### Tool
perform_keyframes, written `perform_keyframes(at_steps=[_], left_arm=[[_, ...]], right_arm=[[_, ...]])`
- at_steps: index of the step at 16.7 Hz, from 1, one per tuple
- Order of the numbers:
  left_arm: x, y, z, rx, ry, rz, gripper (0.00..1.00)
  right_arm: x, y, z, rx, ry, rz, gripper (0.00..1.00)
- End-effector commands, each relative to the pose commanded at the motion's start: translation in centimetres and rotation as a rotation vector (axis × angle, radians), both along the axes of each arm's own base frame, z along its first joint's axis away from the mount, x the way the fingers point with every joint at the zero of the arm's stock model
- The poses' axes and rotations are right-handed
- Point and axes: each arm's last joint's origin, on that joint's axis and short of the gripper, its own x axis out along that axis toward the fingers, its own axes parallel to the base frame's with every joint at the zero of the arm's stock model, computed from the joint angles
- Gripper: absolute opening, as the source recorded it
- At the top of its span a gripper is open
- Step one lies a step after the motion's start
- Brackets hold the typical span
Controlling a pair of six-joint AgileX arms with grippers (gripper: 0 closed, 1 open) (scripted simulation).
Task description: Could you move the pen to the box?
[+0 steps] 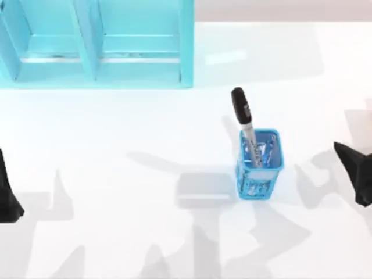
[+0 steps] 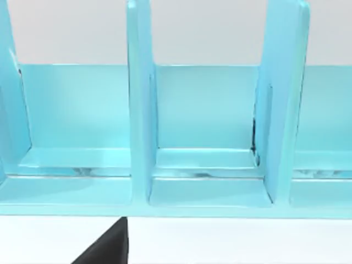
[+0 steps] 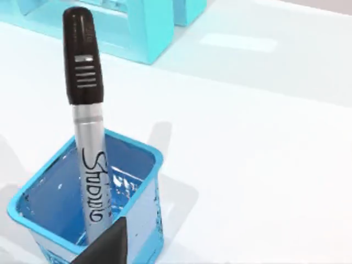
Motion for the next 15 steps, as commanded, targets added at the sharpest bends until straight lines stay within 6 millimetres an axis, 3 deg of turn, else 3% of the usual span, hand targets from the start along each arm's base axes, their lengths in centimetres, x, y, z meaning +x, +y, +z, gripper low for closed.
perform_keyframes(at_steps=[4,7,15], left_arm=[[0.0,0.0,0.0,0.0,0.0,0.0,1.0],[0.0,0.0,0.0,0.0,0.0,0.0,1.0],[0.0,0.0,0.0,0.0,0.0,0.0,1.0]], right_arm=[[4.2,2.5,-1.0,-0.003,0.136,0.191,1.0],[6.3,4.0,-2.2,0.001,0.208,0.293,1.0],[7.1,4.6,-3.0,0.004,0.246,0.334,1.0]])
